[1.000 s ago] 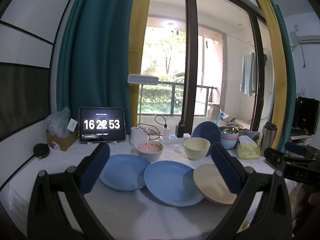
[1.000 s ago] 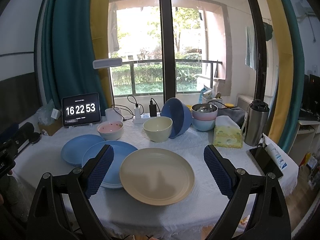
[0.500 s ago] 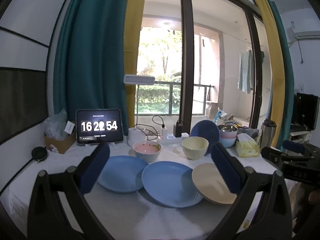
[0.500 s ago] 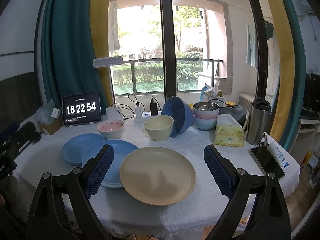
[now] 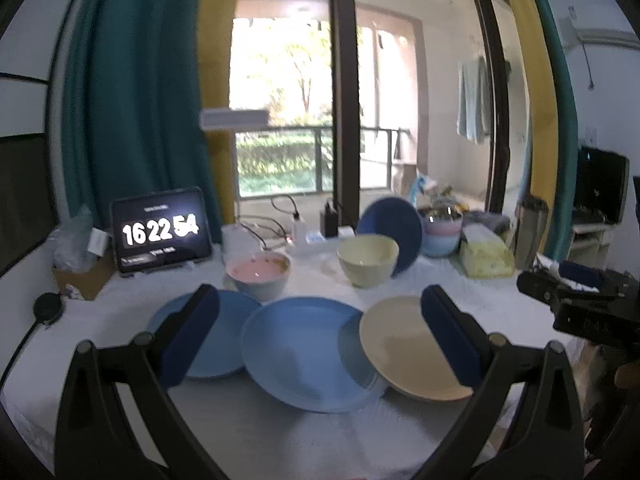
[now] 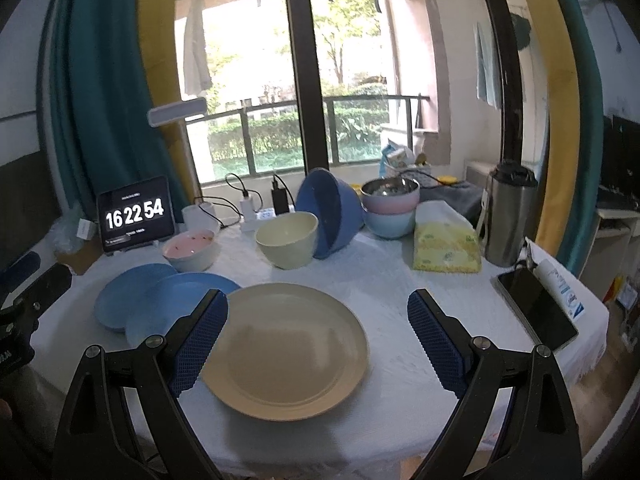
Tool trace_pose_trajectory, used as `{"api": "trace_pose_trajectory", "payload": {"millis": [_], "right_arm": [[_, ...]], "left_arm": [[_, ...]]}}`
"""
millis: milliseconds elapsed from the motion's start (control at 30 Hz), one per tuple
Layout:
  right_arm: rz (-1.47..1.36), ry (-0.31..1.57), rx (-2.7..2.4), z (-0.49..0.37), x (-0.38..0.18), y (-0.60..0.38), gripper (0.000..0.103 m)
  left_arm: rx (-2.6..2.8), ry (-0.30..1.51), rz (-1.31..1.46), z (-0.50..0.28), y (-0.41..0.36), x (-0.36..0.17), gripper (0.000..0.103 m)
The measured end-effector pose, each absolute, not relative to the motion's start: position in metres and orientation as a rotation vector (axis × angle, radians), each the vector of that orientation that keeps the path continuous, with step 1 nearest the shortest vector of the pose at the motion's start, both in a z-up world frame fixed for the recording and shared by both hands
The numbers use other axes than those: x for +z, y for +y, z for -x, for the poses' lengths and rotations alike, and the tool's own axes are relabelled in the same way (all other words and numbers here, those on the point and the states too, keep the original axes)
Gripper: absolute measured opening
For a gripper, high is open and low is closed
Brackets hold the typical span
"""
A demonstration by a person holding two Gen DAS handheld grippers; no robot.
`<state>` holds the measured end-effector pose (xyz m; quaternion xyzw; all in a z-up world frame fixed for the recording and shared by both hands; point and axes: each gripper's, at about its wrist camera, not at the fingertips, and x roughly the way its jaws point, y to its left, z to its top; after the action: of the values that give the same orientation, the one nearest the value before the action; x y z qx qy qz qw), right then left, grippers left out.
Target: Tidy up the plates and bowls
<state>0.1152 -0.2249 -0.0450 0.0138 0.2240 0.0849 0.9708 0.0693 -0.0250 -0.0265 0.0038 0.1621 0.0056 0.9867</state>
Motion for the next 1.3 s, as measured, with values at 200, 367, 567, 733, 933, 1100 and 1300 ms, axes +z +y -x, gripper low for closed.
{"api": "trace_pose_trajectory", "payload": {"millis": [200, 367, 567, 733, 933, 1100, 1300], "right_arm": [[-0.049, 0.514, 0.162, -0.142, -0.063, -0.236, 0.089], [-0.069, 0.568, 0.169, -0.165, -0.081, -0.242, 0.084], [-0.075, 0.64, 0.179, -0.191, -0.103, -0.246, 0.069], [-0.094, 0.682, 0.194, -0.206, -0.119, -0.25, 0.062], [-0.123, 0.742, 0.214, -0.217, -0.139, -0.253, 0.049], [-0.137, 0.775, 0.209, -0.222, -0.151, -0.255, 0.046], [-0.132, 0.823, 0.205, -0.225, -0.165, -0.255, 0.026]], "left_arm": [[0.003, 0.398, -0.046, -0.101, -0.042, -0.042, 0.101], [-0.005, 0.461, -0.07, -0.126, -0.054, -0.055, 0.094], [-0.013, 0.551, -0.096, -0.154, -0.067, -0.076, 0.074], [-0.02, 0.625, -0.115, -0.168, -0.075, -0.092, 0.063], [-0.018, 0.699, -0.14, -0.182, -0.085, -0.109, 0.059], [-0.01, 0.758, -0.147, -0.19, -0.086, -0.123, 0.051], [-0.015, 0.793, -0.134, -0.195, -0.087, -0.133, 0.04]]}}
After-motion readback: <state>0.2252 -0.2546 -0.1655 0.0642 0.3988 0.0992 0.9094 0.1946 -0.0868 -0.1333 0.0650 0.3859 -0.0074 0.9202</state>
